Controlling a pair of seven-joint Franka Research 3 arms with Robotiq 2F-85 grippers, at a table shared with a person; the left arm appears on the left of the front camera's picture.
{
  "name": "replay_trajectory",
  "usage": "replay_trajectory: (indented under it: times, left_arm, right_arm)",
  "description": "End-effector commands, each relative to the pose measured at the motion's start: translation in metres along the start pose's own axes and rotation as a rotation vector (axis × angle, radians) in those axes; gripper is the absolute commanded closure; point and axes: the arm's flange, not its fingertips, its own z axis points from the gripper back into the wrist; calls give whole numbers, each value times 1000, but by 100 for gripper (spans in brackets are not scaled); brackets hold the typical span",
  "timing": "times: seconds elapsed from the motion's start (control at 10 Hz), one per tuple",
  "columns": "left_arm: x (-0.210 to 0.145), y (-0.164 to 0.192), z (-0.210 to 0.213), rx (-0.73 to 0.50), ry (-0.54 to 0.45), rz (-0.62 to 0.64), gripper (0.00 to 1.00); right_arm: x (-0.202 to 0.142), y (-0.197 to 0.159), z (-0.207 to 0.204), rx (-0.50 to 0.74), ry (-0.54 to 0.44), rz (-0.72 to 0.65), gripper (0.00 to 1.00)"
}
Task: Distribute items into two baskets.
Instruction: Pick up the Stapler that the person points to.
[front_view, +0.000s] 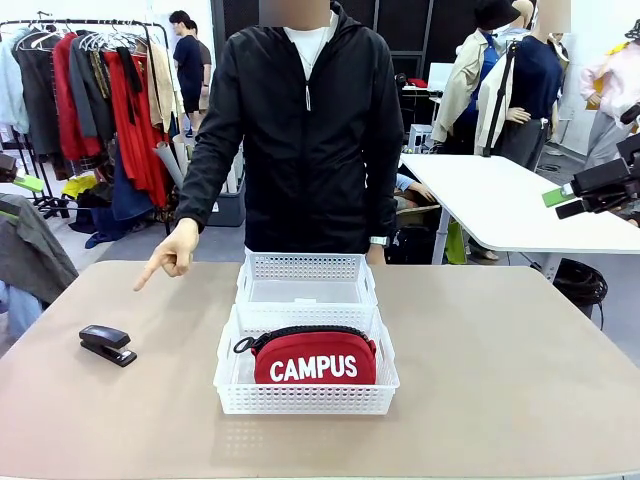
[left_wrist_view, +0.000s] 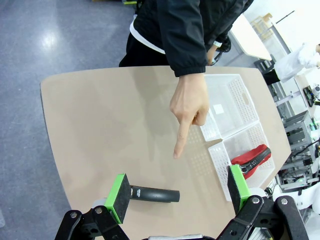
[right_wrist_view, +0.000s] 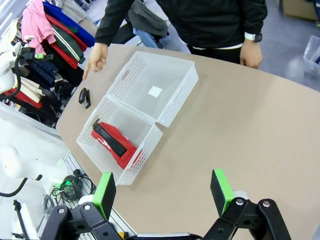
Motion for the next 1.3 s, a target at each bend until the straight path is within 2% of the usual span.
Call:
replay_trajectory:
  times: [0.0,0.2,0.5,0.9,1.2]
  left_arm:
    - [0,-1,0,0,-3,-2,0]
    - [4,2,-6,20,7,-12,0]
    - [21,0,-39,-5,108,-123,0]
    - [22,-11,-73,-41,305,-420,0]
    - [18,-19,-95,-31,403,-583,0]
  right_arm:
    - [1,1,0,4,-3,5,0]
    - [1,1,0,4,-3,5,0]
    - [1,1,0,4,-3,5,0]
    - [1,1,0,4,-3,5,0]
    - [1,1,0,4,-3,5,0]
